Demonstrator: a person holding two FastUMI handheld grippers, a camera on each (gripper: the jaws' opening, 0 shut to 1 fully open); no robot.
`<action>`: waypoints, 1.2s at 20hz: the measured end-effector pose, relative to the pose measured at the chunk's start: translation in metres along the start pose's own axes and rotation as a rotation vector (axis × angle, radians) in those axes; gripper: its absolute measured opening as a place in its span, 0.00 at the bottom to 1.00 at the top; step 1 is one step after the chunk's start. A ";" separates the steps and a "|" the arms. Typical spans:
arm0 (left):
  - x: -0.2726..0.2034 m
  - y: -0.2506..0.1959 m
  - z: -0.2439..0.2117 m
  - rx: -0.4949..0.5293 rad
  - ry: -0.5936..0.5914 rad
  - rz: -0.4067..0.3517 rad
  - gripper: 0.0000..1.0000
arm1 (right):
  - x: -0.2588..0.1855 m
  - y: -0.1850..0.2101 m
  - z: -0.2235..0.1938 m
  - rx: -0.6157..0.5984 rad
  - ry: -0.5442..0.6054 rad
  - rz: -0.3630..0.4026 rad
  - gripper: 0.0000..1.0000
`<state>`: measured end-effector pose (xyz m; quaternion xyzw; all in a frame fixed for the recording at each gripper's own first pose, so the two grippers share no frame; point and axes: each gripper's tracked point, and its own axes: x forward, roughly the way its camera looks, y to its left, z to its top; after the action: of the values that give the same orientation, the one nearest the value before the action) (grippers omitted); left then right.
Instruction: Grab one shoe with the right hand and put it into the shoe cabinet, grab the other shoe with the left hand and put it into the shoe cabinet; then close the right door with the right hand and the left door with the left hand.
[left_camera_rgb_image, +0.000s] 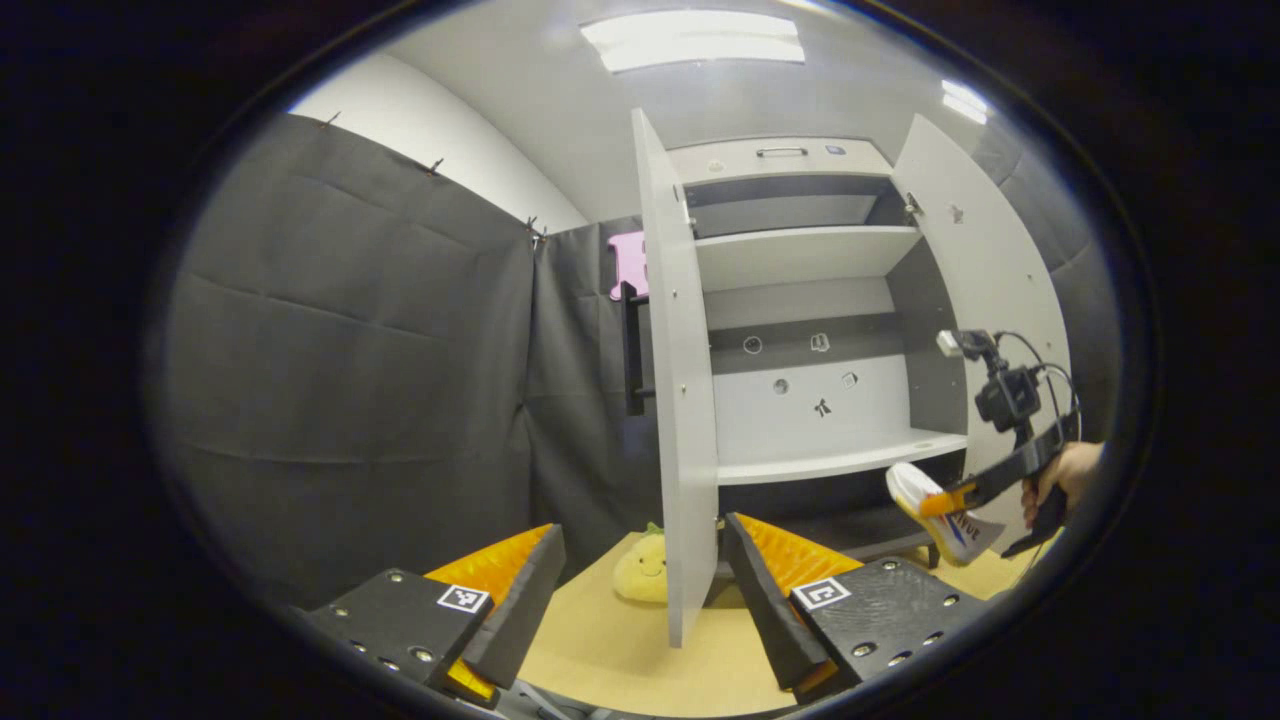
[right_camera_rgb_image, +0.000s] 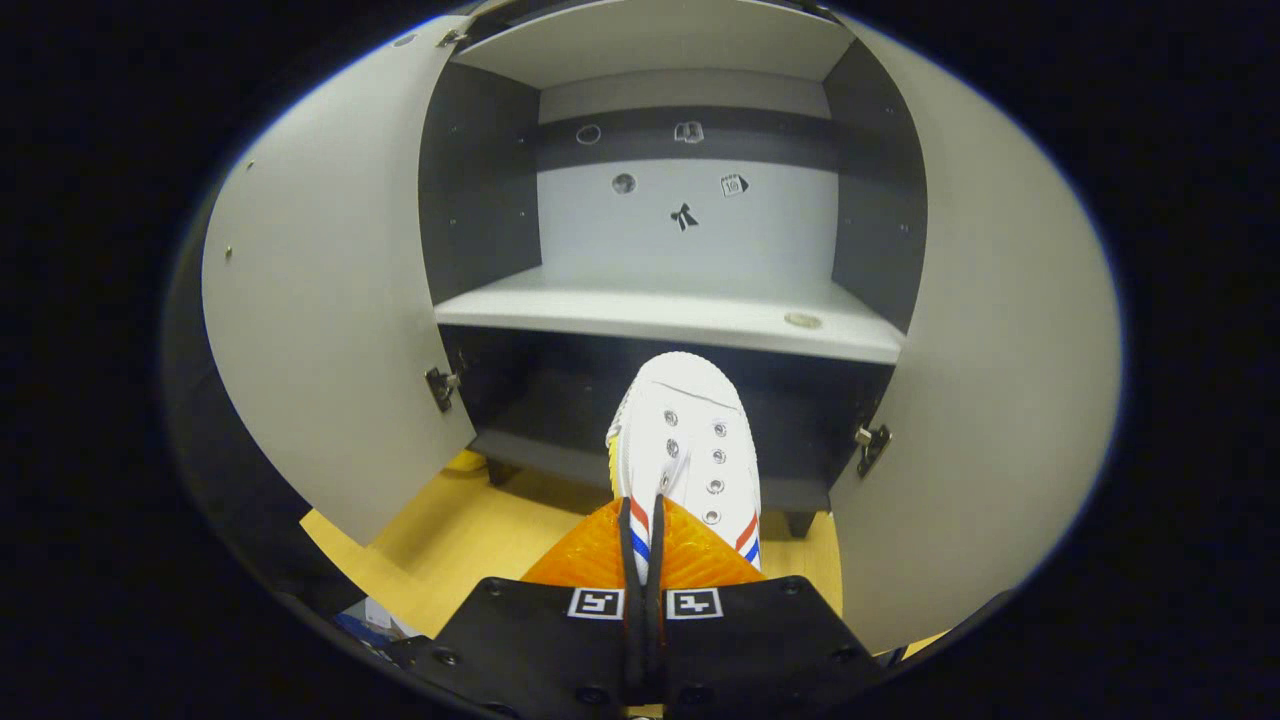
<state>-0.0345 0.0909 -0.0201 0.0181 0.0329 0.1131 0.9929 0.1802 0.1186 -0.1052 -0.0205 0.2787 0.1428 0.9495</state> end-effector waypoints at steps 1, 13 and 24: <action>-0.002 0.002 -0.001 -0.001 -0.002 0.003 0.94 | -0.001 -0.001 0.016 -0.003 -0.026 -0.002 0.01; -0.026 0.025 -0.009 0.011 0.030 0.064 0.94 | 0.062 -0.032 0.172 -0.024 -0.222 -0.119 0.01; -0.035 0.031 -0.017 0.044 0.087 0.097 0.94 | 0.168 -0.057 0.172 0.005 -0.049 -0.214 0.01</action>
<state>-0.0767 0.1134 -0.0338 0.0368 0.0775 0.1612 0.9832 0.4215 0.1276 -0.0527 -0.0443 0.2520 0.0403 0.9659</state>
